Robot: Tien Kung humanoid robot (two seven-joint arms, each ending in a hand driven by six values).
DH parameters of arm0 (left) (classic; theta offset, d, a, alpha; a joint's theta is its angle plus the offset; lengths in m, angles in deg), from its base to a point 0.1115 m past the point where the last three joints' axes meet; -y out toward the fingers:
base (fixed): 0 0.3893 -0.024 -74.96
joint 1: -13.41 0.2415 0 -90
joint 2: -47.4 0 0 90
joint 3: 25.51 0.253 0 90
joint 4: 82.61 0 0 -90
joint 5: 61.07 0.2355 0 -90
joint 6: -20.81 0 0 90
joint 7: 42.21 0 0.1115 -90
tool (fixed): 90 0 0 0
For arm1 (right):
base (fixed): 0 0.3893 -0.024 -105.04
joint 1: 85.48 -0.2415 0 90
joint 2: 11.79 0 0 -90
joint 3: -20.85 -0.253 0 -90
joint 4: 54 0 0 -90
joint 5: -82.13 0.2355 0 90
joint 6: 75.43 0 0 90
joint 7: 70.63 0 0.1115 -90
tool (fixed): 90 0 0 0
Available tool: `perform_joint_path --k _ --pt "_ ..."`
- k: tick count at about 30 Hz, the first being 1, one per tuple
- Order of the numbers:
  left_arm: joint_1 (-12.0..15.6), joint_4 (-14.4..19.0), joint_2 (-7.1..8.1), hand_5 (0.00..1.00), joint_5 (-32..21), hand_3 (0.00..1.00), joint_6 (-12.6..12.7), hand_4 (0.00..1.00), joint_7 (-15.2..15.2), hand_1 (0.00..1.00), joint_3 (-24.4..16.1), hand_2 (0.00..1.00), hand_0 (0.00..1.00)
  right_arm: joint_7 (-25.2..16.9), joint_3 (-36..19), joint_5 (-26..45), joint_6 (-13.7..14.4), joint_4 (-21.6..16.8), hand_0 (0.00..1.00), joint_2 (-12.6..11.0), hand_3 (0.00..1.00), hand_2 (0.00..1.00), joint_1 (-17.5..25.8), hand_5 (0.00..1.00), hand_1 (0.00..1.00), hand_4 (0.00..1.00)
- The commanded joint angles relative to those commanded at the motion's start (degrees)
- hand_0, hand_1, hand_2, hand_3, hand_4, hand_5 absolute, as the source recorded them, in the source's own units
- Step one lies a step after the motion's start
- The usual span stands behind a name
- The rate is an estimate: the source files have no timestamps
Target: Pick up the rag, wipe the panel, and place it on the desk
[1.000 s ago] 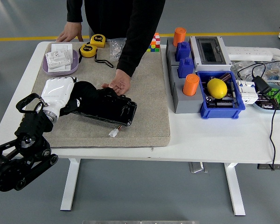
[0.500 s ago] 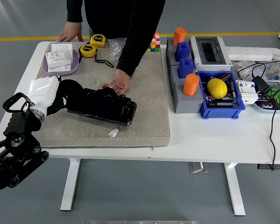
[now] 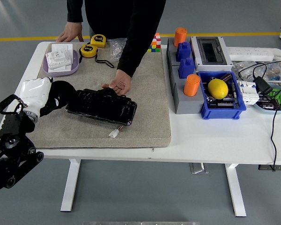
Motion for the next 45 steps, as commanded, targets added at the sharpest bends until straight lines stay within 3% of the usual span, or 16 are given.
perform_joint_path --k 10,21,22,27,28,31,35,39,40,45 --pt "1.52 -0.72 0.41 0.002 -0.34 0.447 1.06 0.263 1.02 0.212 -3.83 0.462 0.265 0.02 -0.39 -0.34 0.03 -0.06 0.745 0.02 0.623 0.701 0.09 0.556 0.69 0.998" --pt "3.96 -4.02 0.6 0.002 -3.01 0.449 5.11 0.266 5.09 0.213 -4.76 0.464 0.269 0.06 -0.74 -0.6 0.1 -0.2 0.745 -0.02 0.623 0.701 0.11 0.555 0.691 0.998" --pt "4.0 -4.64 0.52 0.002 -3.44 0.471 5.66 0.346 5.69 0.232 -4.59 0.479 0.272 0.06 -0.74 -0.57 0.12 -0.21 0.745 -0.03 0.622 0.701 0.1 0.555 0.691 0.998" --pt "3.68 -8.17 0.14 0.002 -6.45 0.471 8.32 0.346 8.91 0.232 -3.44 0.479 0.272 0.06 -0.65 -0.47 0.08 -0.19 0.745 0.05 0.622 0.701 0.08 0.555 0.691 0.998" --pt "3.57 -9.09 0.03 0.026 -7.29 0.496 8.73 0.495 9.52 0.288 -3.22 0.493 0.317 0.05 -0.62 -0.43 0.08 -0.18 0.745 0.07 0.622 0.701 0.06 0.554 0.691 0.998" --pt "3.22 -11.68 -0.33 0.026 -9.69 0.496 10.07 0.495 11.58 0.288 -2.47 0.493 0.317 0.06 -0.51 -0.37 0.06 -0.18 0.745 0.11 0.622 0.701 0.0 0.554 0.691 0.998" --pt "2.95 -14.65 -0.88 0.081 -12.77 0.512 10.07 0.491 13.85 0.337 -1.73 0.502 0.33 0.08 -0.53 -0.42 0.09 -0.22 0.745 0.1 0.623 0.701 -0.1 0.555 0.691 0.998" --pt "3.0 -14.7 -1.36 0.081 -13.29 0.512 10.07 0.491 14.5 0.337 -1.56 0.502 0.33 0.15 -0.79 -0.59 0.07 -0.17 0.745 0.14 0.623 0.701 -0.13 0.555 0.691 0.998" --pt "2.99 -14.64 -1.46 0.1 -13.31 0.528 10.07 0.517 14.48 0.4 -1.6 0.518 0.336 0.15 -0.81 -0.61 0.07 -0.16 0.745 0.15 0.624 0.701 -0.14 0.555 0.692 0.998" --pt "2.77 -14.42 -1.99 0.1 -13.83 0.528 10.07 0.517 14.99 0.4 -1.46 0.518 0.336 0.14 -0.87 -0.56 0.13 -0.24 0.745 0.11 0.624 0.701 -0.23 0.555 0.692 0.998"
